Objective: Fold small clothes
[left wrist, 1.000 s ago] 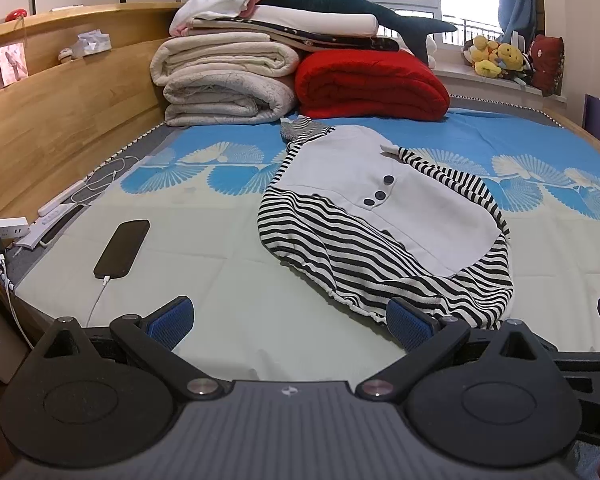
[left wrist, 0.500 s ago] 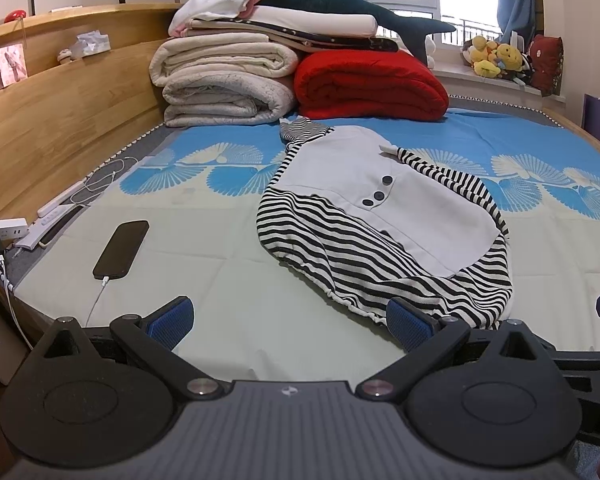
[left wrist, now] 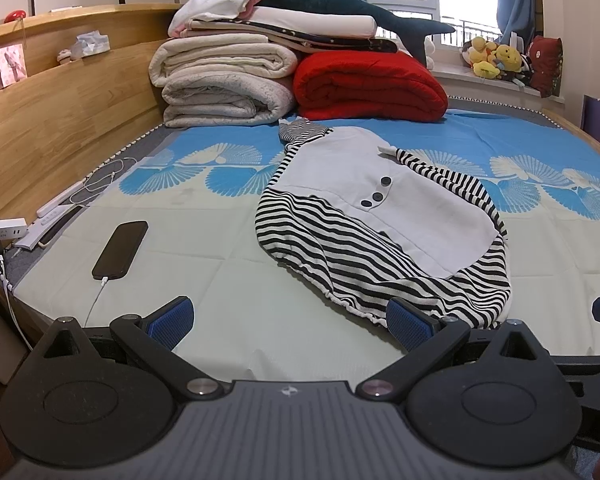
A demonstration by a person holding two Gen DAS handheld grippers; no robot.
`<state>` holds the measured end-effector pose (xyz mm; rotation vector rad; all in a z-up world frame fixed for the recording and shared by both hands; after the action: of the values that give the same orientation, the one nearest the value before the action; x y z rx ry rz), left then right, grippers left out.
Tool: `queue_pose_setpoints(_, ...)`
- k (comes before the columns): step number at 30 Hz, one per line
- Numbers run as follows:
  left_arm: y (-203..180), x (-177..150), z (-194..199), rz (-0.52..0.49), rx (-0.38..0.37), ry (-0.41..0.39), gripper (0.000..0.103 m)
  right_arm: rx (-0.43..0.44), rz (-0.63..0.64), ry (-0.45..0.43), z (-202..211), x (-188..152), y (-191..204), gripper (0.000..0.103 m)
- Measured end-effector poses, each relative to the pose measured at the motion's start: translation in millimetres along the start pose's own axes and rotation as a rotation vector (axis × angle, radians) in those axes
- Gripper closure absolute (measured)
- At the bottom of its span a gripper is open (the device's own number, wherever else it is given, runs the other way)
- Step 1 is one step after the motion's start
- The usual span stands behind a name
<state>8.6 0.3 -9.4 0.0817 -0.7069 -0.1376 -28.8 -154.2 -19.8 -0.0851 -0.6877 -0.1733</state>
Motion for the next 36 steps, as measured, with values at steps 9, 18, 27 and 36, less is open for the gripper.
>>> queue_pose_setpoints(9,-0.3,0.0,0.2,0.000,0.000,0.001,0.001,0.006,0.000,0.006,0.0,-0.6,-0.3,0.001)
queue_pose_setpoints(18,1.1,-0.1,1.3,0.006,-0.010,-0.001,0.001,0.004,0.003,0.005,0.1,1.3,1.5,0.001)
queue_pose_setpoints(27,2.2,1.0,3.7,0.008,-0.012,-0.006,0.001,0.006,0.007,0.005,1.0,1.6,2.9,0.001)
queue_pose_setpoints(36,2.0,0.8,3.5,0.006,-0.010,-0.005,0.001,0.007,0.007,0.009,0.1,1.9,3.3,0.001)
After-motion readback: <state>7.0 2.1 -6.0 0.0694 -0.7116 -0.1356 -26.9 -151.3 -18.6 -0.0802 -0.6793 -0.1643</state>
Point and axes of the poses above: each gripper's, at about its wrist camera, not at the fingertips, and z roughly against the way its jaws point, y to its left, x to its top, the point moved 2 cm from there along -z, roughly the way its jaws point, and after that the axes turned 13 degrees about y, right-handed, at the moved point
